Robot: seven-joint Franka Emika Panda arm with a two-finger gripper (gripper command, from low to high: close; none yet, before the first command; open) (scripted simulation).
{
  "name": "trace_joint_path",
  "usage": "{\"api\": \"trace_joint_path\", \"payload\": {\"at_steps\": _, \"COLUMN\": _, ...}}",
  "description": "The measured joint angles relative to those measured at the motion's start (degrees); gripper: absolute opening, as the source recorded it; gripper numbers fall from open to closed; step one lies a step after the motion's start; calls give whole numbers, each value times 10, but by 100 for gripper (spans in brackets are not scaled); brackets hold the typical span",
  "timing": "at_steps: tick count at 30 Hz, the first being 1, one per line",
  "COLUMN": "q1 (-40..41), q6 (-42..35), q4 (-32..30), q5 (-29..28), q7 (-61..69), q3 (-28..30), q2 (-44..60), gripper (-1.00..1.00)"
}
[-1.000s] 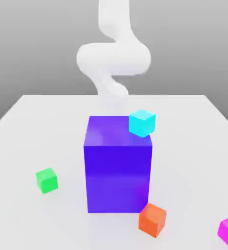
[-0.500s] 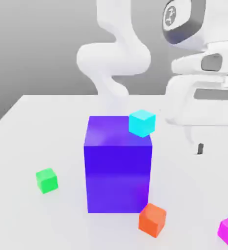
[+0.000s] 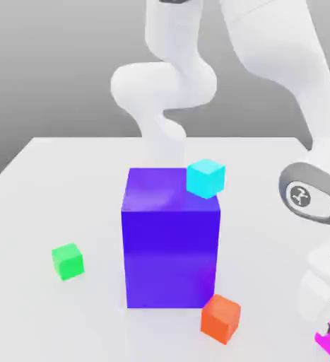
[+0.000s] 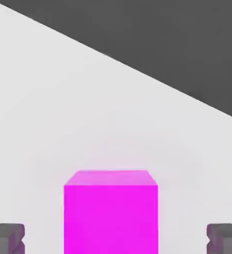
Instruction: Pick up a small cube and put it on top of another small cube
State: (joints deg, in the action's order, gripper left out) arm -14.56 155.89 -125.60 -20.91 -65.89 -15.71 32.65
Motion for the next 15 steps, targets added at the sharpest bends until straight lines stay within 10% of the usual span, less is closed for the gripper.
{"api": "trace_joint_path", "payload": {"at_steps": 15, "q1": 76, "q6": -48, "q4": -57, "q5": 76, "q7": 15, "q3": -5, "q2": -136, "gripper": -100}}
